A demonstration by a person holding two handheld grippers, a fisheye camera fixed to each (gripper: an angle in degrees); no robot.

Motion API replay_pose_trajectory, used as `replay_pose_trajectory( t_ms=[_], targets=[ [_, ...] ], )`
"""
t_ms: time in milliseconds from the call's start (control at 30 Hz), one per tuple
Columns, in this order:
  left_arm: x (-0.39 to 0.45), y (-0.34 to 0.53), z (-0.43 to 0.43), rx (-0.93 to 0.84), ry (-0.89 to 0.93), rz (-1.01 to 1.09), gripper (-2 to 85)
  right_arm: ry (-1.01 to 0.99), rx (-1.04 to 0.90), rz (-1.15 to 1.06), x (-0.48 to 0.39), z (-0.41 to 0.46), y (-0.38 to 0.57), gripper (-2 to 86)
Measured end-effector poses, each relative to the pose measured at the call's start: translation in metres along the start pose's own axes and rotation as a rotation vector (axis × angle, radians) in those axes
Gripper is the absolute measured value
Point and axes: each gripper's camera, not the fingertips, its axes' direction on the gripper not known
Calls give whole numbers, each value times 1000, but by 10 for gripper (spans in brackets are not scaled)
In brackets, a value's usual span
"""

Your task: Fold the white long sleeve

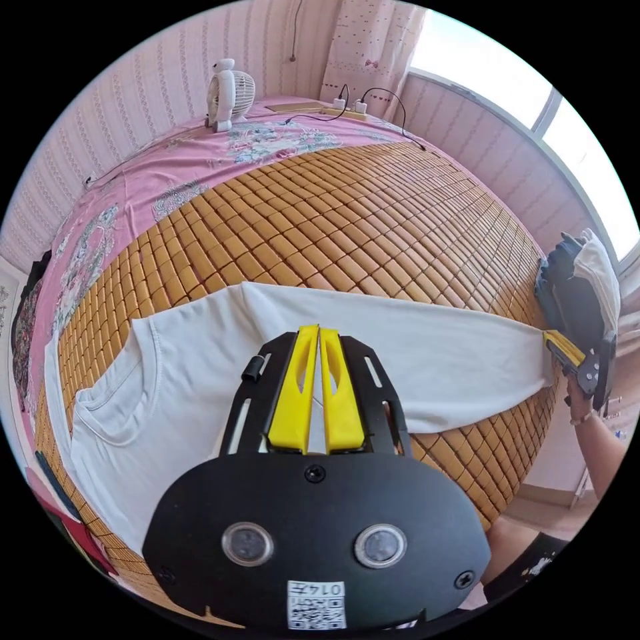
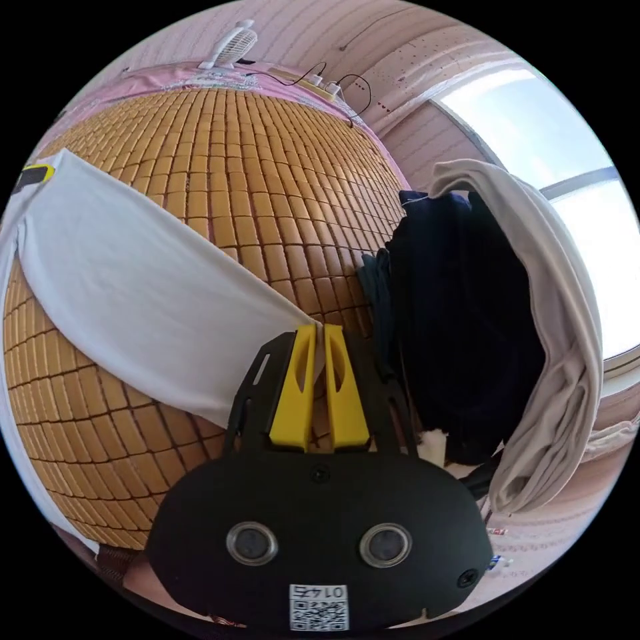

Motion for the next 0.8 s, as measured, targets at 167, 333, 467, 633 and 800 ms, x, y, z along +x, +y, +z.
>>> replay_pose_trajectory(
  t_ms=[167,333,467,633,800],
  targets=[
    [12,14,3,41,-67,68,-10,-29,-10,30,9,0,-8,27],
    [1,26,2,57,-11,-8,-10,-152,2,97,22,-12,-3,65],
    [7,36,-16,150,-18,47,-10,-228,13,56,21,-48,16,82],
    [21,58,-39,203,50,91,-10,-172,-49,43,7,-56,43,81],
    [40,97,-30,152,104,146,-10,-234,-54,149,27,-63,41,79]
  ],
)
